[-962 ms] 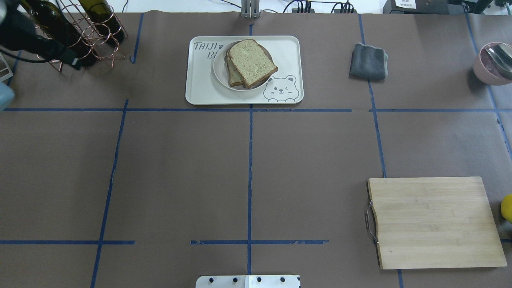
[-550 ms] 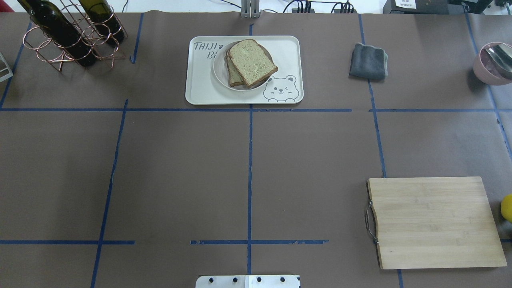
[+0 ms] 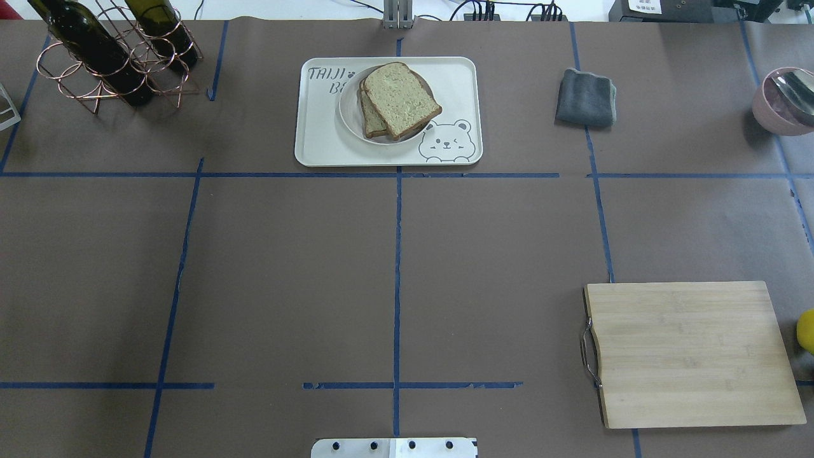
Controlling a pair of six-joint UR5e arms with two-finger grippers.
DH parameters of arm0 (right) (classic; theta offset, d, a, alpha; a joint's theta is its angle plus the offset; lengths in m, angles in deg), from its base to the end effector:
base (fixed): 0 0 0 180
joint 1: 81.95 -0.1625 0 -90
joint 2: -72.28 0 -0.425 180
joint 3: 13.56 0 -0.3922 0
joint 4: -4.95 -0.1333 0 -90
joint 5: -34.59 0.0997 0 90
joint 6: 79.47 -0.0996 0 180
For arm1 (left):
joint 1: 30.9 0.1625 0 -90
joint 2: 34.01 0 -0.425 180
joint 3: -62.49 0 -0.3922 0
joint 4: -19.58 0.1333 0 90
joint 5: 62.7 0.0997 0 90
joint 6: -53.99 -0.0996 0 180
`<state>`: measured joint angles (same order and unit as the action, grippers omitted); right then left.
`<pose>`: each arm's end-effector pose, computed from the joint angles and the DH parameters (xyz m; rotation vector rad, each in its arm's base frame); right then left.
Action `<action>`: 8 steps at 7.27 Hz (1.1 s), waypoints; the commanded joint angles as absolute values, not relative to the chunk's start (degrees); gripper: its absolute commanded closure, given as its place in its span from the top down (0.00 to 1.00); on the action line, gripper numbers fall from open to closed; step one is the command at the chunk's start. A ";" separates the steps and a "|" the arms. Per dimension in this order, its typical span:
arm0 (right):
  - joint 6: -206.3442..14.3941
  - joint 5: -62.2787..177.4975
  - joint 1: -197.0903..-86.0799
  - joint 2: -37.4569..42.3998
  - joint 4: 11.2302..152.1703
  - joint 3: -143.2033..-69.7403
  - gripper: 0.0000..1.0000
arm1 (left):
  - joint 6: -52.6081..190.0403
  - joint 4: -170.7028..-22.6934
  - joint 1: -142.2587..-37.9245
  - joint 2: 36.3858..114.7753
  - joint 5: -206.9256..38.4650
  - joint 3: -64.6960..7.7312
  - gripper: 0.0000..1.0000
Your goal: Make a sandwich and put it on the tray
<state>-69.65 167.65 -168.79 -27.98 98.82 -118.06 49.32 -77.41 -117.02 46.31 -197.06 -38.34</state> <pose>0.0423 -0.4186 0.6238 0.0499 -0.7515 -0.2182 -0.0345 -0.4328 0.6300 0.1404 0.7732 0.1965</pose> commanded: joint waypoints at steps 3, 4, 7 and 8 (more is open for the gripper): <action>-69.72 167.65 -168.79 -28.00 98.82 -118.15 1.00 | 48.36 -69.36 -120.80 46.67 -198.31 -40.17 1.00; -69.81 167.65 -168.79 -28.00 98.82 -118.07 1.00 | 48.10 -69.89 -120.90 46.84 -198.49 -39.73 1.00; -69.02 167.66 -169.93 -27.04 98.65 -118.32 1.00 | 48.36 -69.80 -121.34 48.42 -197.61 -39.55 1.00; -69.02 167.74 -171.41 -27.12 98.64 -118.77 1.00 | 48.36 -69.63 -121.42 48.17 -197.61 -39.64 1.00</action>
<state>-69.17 167.72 -170.08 -27.13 98.71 -118.24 48.34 -69.78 -121.32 48.13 -197.74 -39.44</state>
